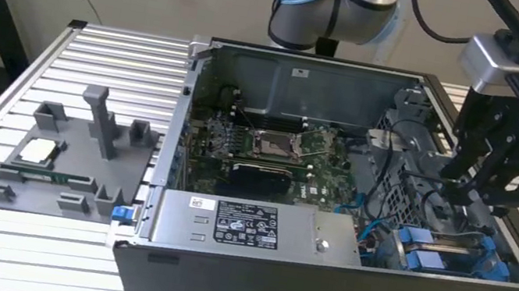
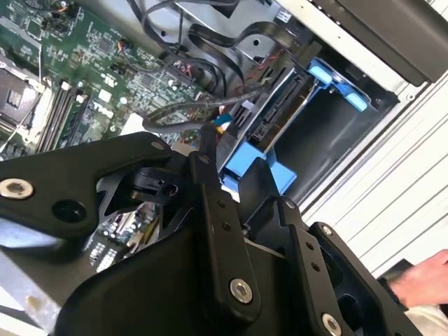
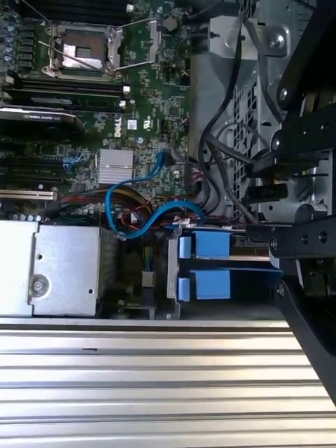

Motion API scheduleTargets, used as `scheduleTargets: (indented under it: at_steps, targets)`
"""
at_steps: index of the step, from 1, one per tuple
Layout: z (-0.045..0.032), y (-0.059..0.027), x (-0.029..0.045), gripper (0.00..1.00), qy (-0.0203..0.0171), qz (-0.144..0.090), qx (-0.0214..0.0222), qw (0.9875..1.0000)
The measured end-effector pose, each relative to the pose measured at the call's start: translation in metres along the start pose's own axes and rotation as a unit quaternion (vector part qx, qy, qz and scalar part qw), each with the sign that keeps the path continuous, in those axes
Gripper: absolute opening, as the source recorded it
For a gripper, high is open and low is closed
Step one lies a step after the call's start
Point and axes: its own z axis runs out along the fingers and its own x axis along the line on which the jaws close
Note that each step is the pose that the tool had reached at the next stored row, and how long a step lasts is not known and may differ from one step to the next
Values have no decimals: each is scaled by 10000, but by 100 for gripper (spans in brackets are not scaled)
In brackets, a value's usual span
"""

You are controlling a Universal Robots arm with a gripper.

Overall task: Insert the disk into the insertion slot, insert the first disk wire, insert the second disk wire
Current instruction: 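Insert the first disk wire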

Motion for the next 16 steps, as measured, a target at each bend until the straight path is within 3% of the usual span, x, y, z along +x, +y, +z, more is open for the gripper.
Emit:
scheduleTargets:
  at_steps: [5, 9, 16]
  targets:
    - [44, 6, -10, 41, -36, -48, 82, 9999]
    - [48, 7, -9, 20, -47, -48, 87, 9999]
    - [48, 7, -9, 20, -44, -47, 87, 9999]
